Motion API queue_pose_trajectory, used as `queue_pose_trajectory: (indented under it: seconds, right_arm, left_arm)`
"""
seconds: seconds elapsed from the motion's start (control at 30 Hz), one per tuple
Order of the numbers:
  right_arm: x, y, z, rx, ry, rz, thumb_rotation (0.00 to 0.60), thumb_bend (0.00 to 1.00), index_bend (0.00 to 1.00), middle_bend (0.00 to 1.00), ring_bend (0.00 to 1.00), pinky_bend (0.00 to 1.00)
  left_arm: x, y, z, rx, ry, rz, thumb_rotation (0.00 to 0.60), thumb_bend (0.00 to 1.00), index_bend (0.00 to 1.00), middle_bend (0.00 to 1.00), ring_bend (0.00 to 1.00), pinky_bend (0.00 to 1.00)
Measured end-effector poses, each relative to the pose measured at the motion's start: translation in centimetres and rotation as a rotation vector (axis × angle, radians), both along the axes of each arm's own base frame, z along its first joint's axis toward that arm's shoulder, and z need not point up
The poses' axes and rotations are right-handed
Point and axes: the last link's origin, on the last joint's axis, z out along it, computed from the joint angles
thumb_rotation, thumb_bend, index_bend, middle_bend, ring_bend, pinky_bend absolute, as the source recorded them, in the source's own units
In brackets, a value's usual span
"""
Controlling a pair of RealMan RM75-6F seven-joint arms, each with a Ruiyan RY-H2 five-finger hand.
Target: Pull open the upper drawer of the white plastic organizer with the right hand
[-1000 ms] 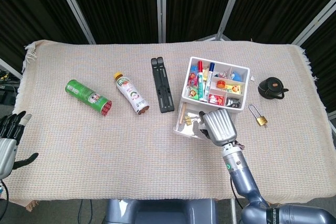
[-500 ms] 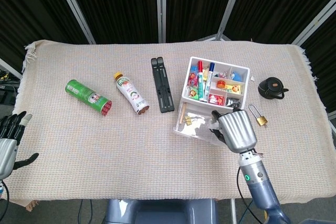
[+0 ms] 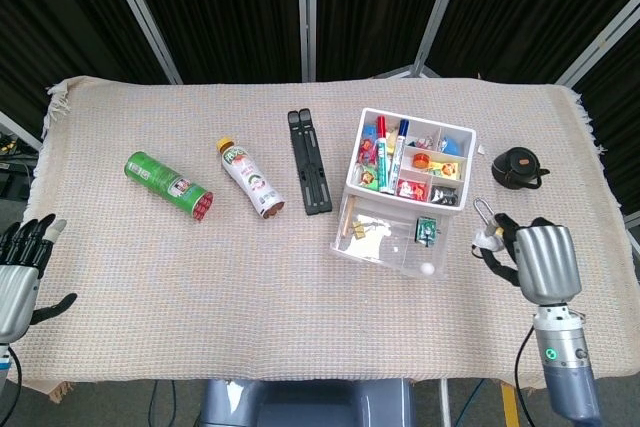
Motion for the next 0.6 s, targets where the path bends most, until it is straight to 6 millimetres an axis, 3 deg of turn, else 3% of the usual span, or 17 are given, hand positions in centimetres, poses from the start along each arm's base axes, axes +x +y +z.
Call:
queue_pose_trajectory:
  seconds: [0.2,0.37,0.6]
  right_arm:
    - [-5.3,0.3,0.1,-0.007,-0.035,-0.082,0.6,0.23,0.59,0.95,0.96,0.68]
    - [-8.6,0.2,-1.1,0.014,-0.028,-0.148,0.6,0.22,0.58,0.95,0.96,0.68]
    - [-10.6,0.0,-3.4,0.064,-0.004,-0.187,0.6,0.21,0.5,0.93,0.94,0.67]
  left_arm:
    - [0.0,0.0,-0.1,0.001,0.005,0.004,0.6,0.02,0.0,0.0,0.0,0.0]
    - [0.1,0.0,-0.4,-0.005,0.013,0.003,0.6,0.02,0.0,0.0,0.0,0.0]
    - [0.1,0.0,-0.9,-0.018,0.029,0.008,0.6,0.02,0.0,0.0,0.0,0.0]
